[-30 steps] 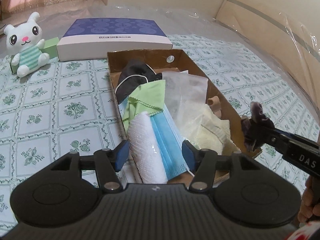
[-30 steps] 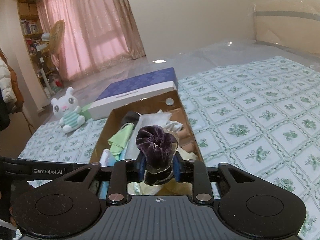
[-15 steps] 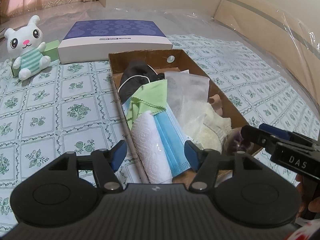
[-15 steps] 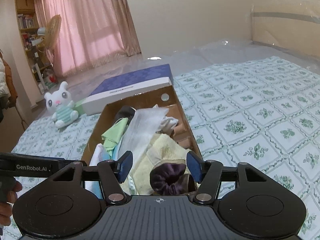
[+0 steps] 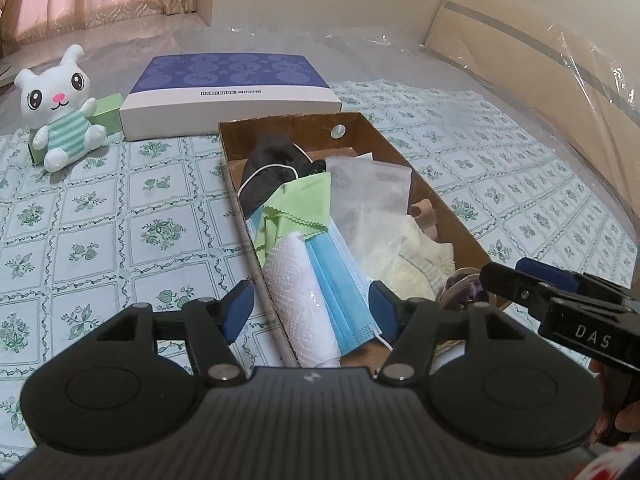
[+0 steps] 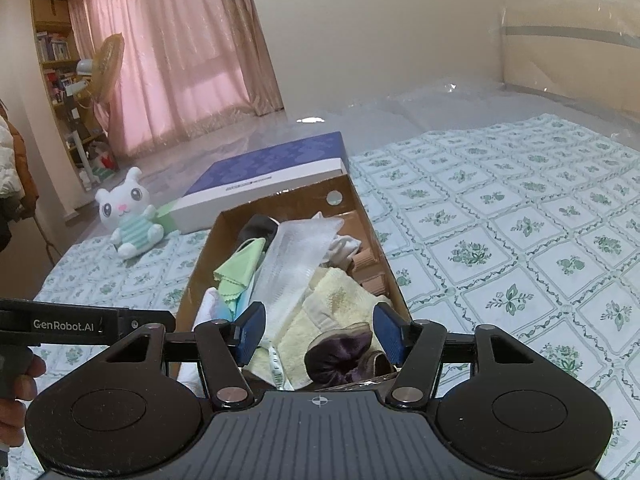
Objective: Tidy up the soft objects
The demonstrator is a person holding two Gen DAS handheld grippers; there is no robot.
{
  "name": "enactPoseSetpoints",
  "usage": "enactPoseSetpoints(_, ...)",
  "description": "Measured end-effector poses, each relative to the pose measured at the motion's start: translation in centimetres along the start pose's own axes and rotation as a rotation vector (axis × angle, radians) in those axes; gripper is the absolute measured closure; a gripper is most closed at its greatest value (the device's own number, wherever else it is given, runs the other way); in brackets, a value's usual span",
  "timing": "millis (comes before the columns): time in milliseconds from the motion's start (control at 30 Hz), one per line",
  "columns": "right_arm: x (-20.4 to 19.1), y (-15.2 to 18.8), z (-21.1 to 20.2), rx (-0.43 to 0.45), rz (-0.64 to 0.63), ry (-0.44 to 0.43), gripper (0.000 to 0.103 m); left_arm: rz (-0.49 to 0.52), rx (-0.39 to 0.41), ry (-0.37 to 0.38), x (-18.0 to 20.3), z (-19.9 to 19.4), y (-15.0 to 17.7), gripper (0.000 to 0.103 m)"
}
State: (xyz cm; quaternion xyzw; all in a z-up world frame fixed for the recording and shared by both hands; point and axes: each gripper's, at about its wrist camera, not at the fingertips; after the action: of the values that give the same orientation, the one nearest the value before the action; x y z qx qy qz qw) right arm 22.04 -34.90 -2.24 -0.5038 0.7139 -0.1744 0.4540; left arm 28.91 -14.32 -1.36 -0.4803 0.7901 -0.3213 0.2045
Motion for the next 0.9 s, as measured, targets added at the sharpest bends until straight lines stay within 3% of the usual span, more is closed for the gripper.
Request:
enactPoseSetpoints(267, -0.9, 0.6, -2.7, 0.009, 0.022, 0.007, 0.043, 0.009, 0.027, -0.003, 0.3, -2.6, 0.5, 0.042)
enactPoseSetpoints(367, -1.3, 1.1, -3.9, 0.007, 0.051, 0.015, 0.038, 0.018, 0.033, -0.009, 0.3, -4.1, 1.1, 0.042)
enactPoseSetpoints(567, -2.6, 2.2, -6.2, -0.019, 0.066, 0.016, 0.032, 0.037, 0.052, -0.056, 0.1, -7.9, 2.7, 0.042)
enactPoseSetpoints(900, -6.3, 4.7, -9.8, -0.018, -0.032, -0.057, 0.031, 0.092, 0.098, -0.170, 0.0, -14.4, 6.2, 0.042)
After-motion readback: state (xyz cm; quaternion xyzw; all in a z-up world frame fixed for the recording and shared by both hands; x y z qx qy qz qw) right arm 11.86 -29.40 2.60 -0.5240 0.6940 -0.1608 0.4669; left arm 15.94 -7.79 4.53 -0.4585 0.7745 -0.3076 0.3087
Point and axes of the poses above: each gripper's, at about its wrist camera, not at the fingertips, and z roughly the way its jaws point, x to its right, y to its underside, and after that the axes turned 15 degrees about z, right-handed
